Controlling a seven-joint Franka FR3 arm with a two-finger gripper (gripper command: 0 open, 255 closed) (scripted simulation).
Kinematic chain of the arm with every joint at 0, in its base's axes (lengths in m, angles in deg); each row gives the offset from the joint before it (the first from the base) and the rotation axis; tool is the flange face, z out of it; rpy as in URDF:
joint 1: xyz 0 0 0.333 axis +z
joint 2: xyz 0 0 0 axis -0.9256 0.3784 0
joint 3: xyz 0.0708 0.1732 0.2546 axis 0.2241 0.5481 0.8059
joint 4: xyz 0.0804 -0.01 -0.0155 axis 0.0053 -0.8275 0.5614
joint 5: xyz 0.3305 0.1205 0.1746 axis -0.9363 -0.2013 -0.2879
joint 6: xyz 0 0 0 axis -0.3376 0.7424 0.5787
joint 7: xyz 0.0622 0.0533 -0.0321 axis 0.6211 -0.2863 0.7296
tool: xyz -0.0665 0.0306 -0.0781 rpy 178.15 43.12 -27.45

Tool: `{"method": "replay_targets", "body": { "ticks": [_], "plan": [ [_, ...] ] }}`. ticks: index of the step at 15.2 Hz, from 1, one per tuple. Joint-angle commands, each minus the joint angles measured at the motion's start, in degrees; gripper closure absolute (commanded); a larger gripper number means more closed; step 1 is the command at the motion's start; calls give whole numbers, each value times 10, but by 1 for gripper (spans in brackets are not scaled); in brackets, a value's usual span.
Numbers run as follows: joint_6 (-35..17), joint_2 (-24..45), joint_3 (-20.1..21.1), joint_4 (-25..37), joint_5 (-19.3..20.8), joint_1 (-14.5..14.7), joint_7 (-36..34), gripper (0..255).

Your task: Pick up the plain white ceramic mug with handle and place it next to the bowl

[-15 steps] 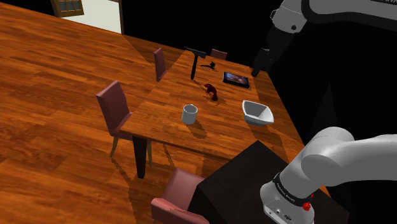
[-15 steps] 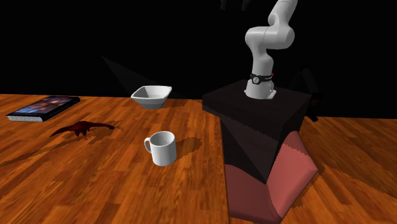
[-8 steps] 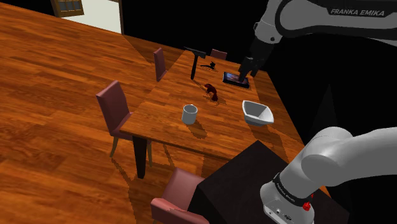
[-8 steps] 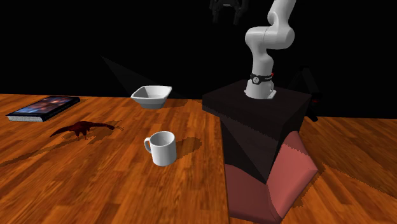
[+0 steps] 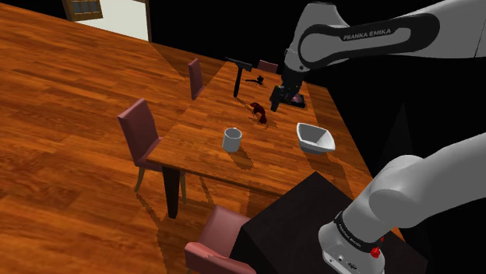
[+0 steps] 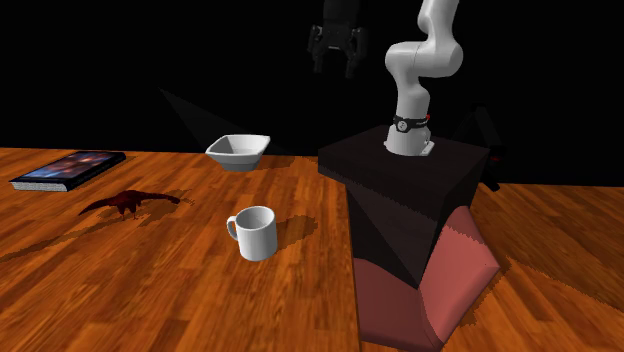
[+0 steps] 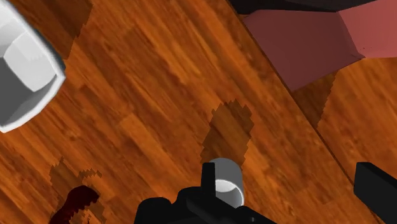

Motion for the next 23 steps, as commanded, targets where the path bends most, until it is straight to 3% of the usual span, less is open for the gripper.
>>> {"method": "replay_targets", "body": {
  "ticks": [1,12,23],
  "plan": [
    [-30,44,-2,12,-3,2,3,0],
    [-156,290,-8,113,-27,6,33,0],
    [-200,541,6,301,-53,-3,61,0]
  ]
}}
